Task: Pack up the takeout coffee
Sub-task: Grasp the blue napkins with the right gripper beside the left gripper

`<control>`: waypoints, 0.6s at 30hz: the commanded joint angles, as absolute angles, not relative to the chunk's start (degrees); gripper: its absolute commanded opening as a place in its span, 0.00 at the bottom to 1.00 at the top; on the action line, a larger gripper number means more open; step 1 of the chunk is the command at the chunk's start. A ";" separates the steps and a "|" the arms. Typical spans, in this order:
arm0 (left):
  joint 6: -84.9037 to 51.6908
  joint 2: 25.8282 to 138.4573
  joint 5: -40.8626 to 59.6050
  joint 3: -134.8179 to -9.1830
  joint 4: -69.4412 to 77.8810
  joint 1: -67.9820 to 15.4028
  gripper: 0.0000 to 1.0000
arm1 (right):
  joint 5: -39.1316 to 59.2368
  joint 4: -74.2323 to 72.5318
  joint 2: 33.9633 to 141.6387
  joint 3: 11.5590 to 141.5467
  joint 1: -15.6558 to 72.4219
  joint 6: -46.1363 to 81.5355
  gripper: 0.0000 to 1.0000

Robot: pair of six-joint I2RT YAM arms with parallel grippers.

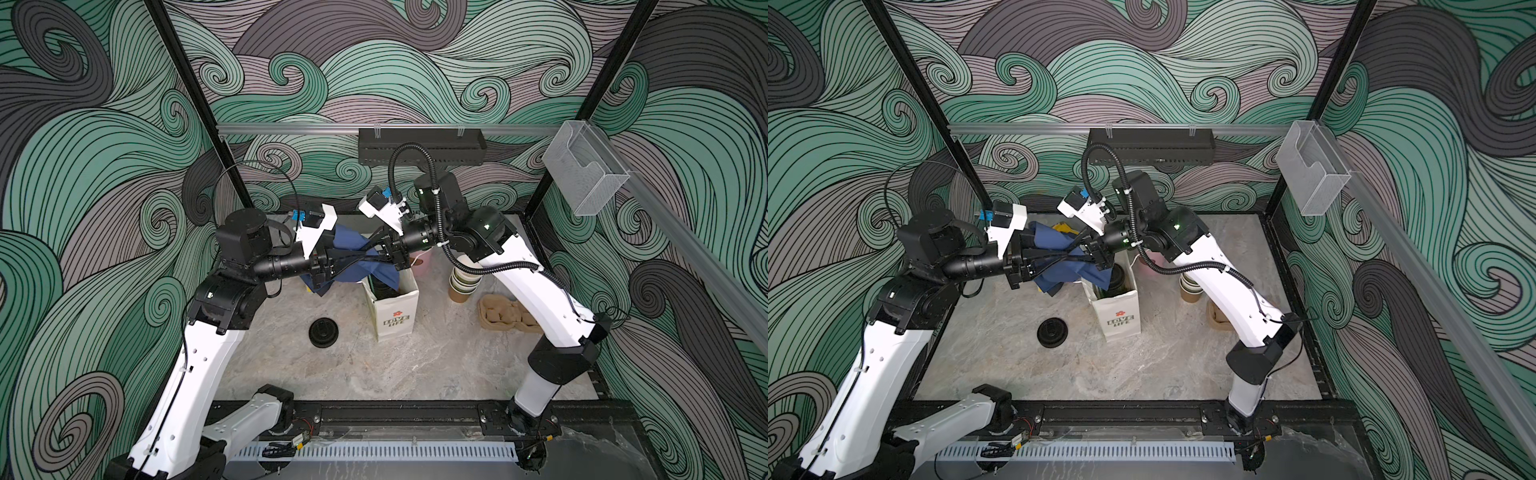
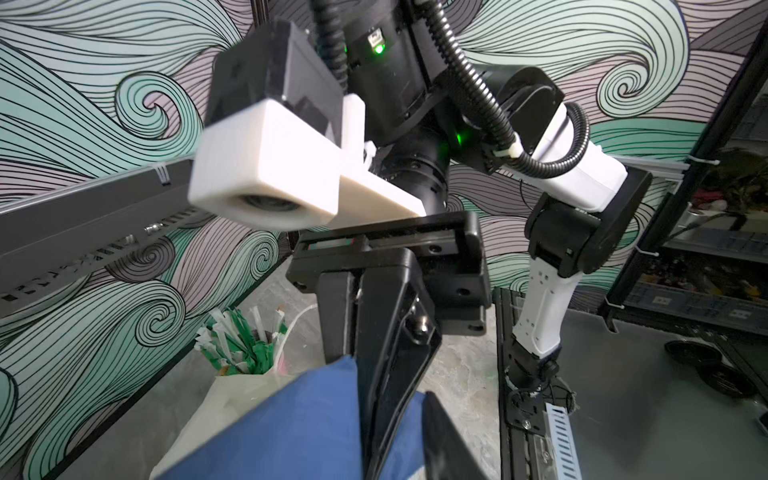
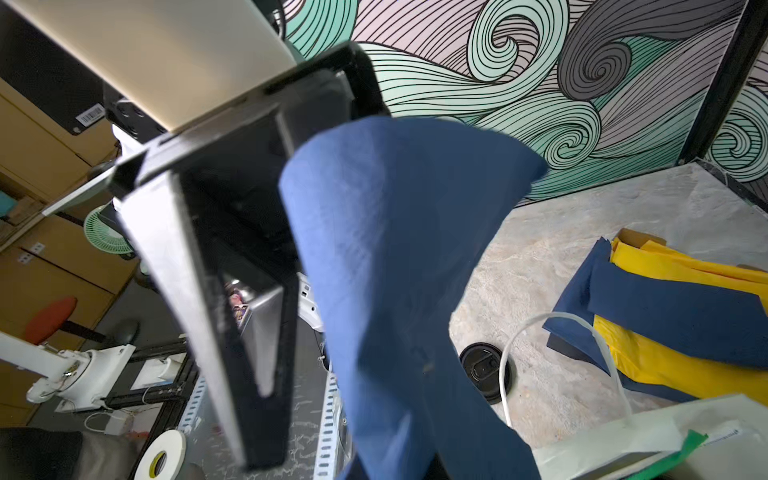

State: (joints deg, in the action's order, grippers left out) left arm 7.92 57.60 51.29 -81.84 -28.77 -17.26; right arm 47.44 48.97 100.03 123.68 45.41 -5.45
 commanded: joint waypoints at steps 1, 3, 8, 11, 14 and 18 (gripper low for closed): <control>4.19 54.10 41.96 -80.56 -24.92 -17.98 0.61 | 41.76 48.18 95.72 120.53 45.36 -5.67 0.00; 0.73 51.49 34.25 -78.83 -23.57 -18.01 0.67 | 32.85 45.89 93.02 116.95 45.42 -3.18 0.00; -17.21 44.32 8.91 -72.64 -25.24 -17.93 0.70 | 8.88 37.58 85.26 108.49 46.14 10.85 0.00; -25.56 41.80 4.81 -68.67 -29.36 -17.97 0.70 | 0.36 37.10 83.15 106.80 48.12 17.14 0.00; -31.68 40.78 6.73 -64.01 -30.25 -17.96 0.70 | -3.99 37.85 83.81 106.96 50.26 21.09 0.00; -35.37 41.83 9.86 -59.77 -28.71 -17.92 0.70 | -8.77 39.55 86.30 106.96 52.25 27.39 0.00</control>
